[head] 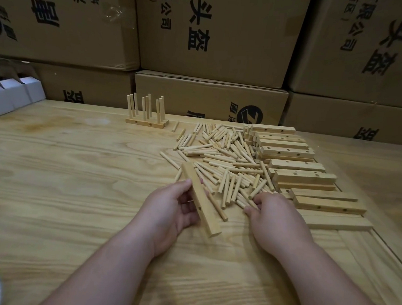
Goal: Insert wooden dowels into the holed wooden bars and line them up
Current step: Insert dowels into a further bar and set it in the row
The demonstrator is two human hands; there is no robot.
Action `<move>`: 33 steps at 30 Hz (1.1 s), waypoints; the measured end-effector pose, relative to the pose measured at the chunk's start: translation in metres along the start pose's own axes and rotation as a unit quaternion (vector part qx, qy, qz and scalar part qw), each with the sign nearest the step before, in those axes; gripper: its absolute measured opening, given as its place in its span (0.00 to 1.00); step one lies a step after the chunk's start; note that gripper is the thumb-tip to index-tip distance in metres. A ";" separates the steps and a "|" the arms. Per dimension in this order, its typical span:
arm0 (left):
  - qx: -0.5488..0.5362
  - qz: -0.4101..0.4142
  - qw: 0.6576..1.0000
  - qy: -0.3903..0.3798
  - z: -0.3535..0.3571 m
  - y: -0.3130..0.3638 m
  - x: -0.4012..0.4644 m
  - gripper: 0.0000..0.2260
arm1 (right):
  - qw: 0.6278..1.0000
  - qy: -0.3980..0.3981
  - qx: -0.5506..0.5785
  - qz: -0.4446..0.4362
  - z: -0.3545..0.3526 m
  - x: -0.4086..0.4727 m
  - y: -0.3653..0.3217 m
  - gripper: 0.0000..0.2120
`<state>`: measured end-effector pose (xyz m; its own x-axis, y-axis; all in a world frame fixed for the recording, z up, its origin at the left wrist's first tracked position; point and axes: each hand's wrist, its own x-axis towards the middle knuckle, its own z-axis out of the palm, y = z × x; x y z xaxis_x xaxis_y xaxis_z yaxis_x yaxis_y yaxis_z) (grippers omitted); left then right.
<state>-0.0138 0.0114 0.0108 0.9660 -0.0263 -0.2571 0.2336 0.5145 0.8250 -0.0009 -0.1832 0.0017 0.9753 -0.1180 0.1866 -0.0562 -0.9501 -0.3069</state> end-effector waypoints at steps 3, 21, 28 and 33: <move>0.006 0.007 1.000 -0.002 -0.002 0.000 0.001 0.13 | 1.000 0.002 -0.014 0.000 0.002 0.000 0.001 0.15; 0.031 -0.015 0.999 0.008 -0.011 0.000 0.006 0.13 | 0.999 0.031 0.025 -0.010 0.000 -0.001 0.001 0.05; 0.112 0.012 0.993 0.022 -0.019 -0.002 0.012 0.09 | 0.996 0.066 0.051 -0.015 -0.002 -0.001 0.003 0.05; 0.086 0.013 0.996 0.019 -0.020 -0.003 0.012 0.11 | 0.987 0.097 0.125 -0.036 -0.006 -0.003 0.004 0.08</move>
<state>-0.0056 0.0261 -0.0048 0.9680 0.0185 -0.2503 0.2271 0.3599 0.9049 -0.0048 -0.1888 0.0053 0.9139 -0.1294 0.3847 0.0897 -0.8600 -0.5024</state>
